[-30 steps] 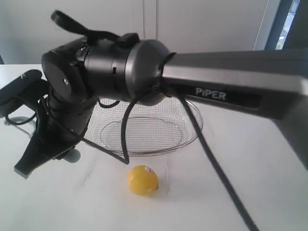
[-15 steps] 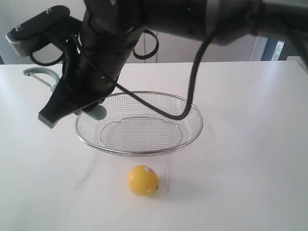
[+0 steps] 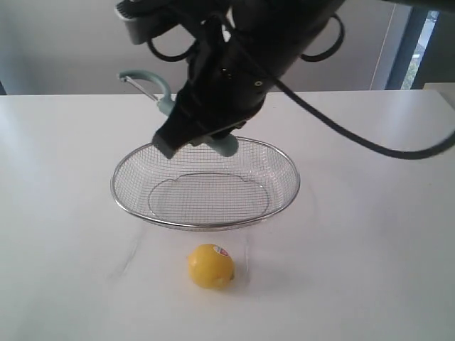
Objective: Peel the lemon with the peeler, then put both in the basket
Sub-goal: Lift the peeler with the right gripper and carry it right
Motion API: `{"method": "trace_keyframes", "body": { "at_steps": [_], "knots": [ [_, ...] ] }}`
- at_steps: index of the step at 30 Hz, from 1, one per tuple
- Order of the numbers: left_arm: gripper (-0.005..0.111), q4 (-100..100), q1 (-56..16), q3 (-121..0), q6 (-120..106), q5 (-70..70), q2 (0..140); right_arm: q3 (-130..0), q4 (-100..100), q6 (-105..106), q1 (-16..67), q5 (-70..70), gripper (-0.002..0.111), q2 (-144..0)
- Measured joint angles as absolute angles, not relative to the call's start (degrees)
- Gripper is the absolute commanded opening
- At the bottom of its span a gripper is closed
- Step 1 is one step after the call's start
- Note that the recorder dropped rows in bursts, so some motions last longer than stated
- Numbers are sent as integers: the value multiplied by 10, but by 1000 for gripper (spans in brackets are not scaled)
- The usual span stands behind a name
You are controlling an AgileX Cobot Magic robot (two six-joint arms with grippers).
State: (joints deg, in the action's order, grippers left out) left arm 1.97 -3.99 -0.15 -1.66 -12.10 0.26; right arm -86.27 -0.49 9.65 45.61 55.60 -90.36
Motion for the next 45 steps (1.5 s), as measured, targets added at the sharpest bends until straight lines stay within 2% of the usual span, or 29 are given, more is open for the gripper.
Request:
{"method": "trace_keyframes", "body": {
  "at_steps": [29, 45],
  "knots": [
    [0, 20, -40, -2, -17, -104, 3, -634, -51, 41, 319, 535, 0, -695],
    [0, 20, -40, -2, -17, -62, 3, -607, -52, 41, 233, 540, 0, -680]
  ]
}}
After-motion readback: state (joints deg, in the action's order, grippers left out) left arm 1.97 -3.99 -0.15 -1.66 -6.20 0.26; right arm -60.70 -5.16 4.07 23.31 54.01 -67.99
